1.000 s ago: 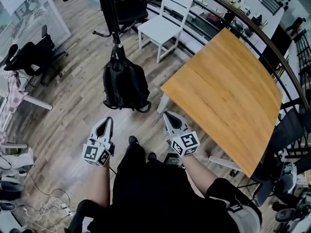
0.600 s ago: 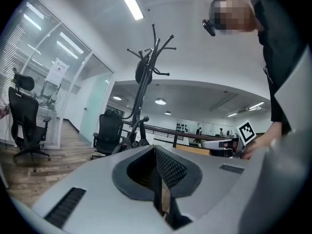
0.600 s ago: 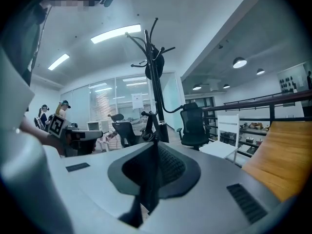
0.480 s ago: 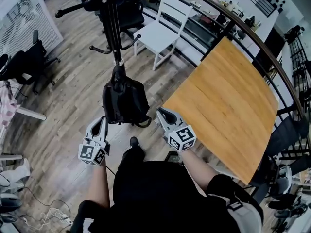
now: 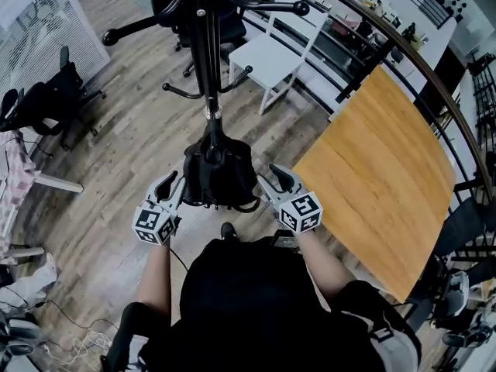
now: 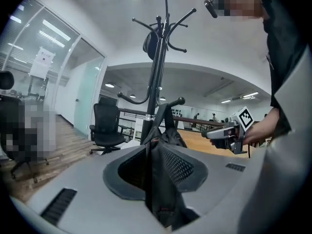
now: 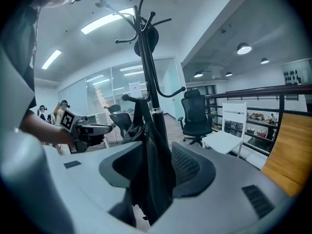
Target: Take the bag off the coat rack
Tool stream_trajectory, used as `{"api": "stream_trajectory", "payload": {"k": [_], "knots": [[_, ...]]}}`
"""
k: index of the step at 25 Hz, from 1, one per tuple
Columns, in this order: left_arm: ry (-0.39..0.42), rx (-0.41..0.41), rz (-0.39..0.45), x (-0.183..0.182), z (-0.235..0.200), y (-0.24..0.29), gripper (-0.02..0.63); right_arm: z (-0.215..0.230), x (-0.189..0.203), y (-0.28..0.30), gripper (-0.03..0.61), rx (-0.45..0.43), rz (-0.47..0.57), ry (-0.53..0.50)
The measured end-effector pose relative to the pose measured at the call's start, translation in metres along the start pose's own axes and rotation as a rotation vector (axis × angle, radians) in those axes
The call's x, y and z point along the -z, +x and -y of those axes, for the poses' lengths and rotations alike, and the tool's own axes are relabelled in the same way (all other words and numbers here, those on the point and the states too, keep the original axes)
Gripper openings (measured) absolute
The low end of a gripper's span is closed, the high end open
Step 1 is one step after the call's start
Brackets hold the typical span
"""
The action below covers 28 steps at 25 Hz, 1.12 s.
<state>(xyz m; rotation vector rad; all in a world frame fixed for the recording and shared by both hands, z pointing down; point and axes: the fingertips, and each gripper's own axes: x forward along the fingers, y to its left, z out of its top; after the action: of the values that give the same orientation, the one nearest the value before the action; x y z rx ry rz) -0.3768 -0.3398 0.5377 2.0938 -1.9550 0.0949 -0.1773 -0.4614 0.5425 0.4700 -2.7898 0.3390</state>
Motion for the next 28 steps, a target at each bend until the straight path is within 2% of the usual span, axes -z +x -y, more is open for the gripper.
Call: {"api": "stream_trajectory", "payload": {"k": [3,9,13,17,22,23,26,28], "knots": [[0.017,0.038,-0.061,0.017,-0.015,0.016,0.166,0.003,0.014,0.017,0.196,-0.002,-0.048,0.011],[0.083,0.094,-0.140,0.045,-0.037,0.045,0.200,0.003,0.042,0.055,0.204,-0.049,-0.146,0.003],[0.069,0.168,-0.224,0.069,-0.038,0.059,0.233,-0.001,0.059,0.077,0.202,-0.095,-0.175,0.033],[0.020,0.208,-0.310,0.100,-0.031,0.065,0.235,-0.014,0.075,0.084,0.204,-0.150,-0.206,0.068],[0.024,0.234,-0.302,0.102,-0.031,0.084,0.222,-0.017,0.086,0.104,0.202,-0.159,-0.299,0.016],[0.021,0.233,-0.300,0.100,-0.030,0.088,0.197,-0.016,0.087,0.107,0.192,-0.158,-0.308,0.017],[0.005,0.245,-0.294,0.102,-0.028,0.089,0.173,-0.021,0.091,0.112,0.106,-0.171,-0.320,0.043],[-0.029,0.276,-0.280,0.104,-0.024,0.085,0.151,-0.024,0.093,0.112,0.097,-0.180,-0.314,0.068]]}}
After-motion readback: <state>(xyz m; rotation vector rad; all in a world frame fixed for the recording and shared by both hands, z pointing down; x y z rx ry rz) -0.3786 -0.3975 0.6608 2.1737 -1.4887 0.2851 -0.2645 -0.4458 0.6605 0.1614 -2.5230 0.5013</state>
